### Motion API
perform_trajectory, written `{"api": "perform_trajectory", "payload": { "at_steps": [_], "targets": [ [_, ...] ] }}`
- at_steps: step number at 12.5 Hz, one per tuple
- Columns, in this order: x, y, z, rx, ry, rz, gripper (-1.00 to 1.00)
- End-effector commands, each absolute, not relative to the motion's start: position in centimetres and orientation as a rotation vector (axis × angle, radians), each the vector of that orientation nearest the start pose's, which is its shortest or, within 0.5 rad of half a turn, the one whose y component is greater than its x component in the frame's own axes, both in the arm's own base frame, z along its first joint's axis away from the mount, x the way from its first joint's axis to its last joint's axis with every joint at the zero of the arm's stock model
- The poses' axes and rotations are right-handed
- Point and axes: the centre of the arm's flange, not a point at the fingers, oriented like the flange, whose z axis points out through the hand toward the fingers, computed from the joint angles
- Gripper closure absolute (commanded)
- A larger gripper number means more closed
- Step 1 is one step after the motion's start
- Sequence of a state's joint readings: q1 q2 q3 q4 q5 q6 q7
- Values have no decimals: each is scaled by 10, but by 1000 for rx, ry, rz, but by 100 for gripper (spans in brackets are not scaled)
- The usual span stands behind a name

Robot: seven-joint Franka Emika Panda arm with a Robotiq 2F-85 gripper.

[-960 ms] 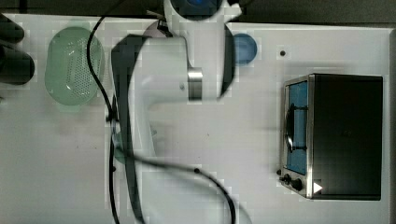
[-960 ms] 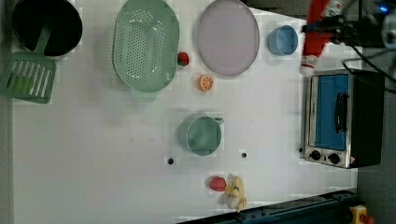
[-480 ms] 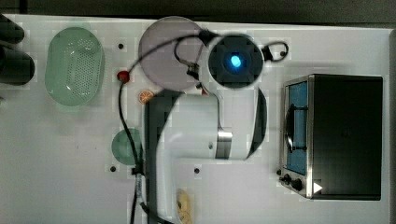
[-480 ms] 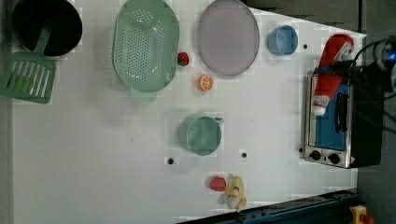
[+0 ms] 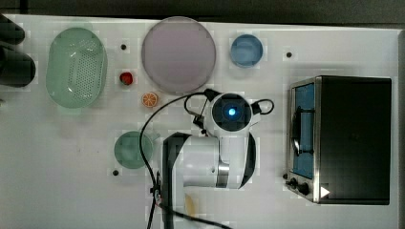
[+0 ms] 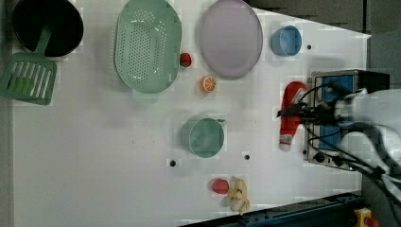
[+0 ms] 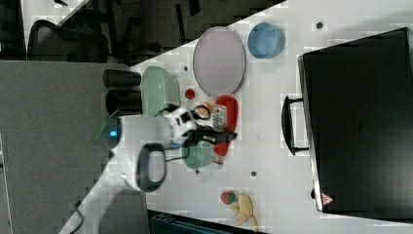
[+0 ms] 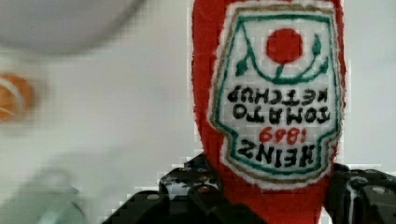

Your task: Pick ketchup from plate and place it on table.

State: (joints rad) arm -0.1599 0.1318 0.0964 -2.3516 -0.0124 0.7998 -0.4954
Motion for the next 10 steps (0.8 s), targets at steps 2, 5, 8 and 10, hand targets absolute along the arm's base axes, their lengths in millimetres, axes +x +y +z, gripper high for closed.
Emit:
{"api": "perform_trajectory", "payload": {
  "at_steps": [2, 5, 8, 10],
  "targets": [
    [494, -31, 239, -3095, 508, 141, -27],
    [495, -31, 210, -3088, 509, 149, -93],
    [508, -31, 240, -3086, 516, 53, -100],
    [520, -33, 293, -3074, 599, -29, -100]
  ]
}}
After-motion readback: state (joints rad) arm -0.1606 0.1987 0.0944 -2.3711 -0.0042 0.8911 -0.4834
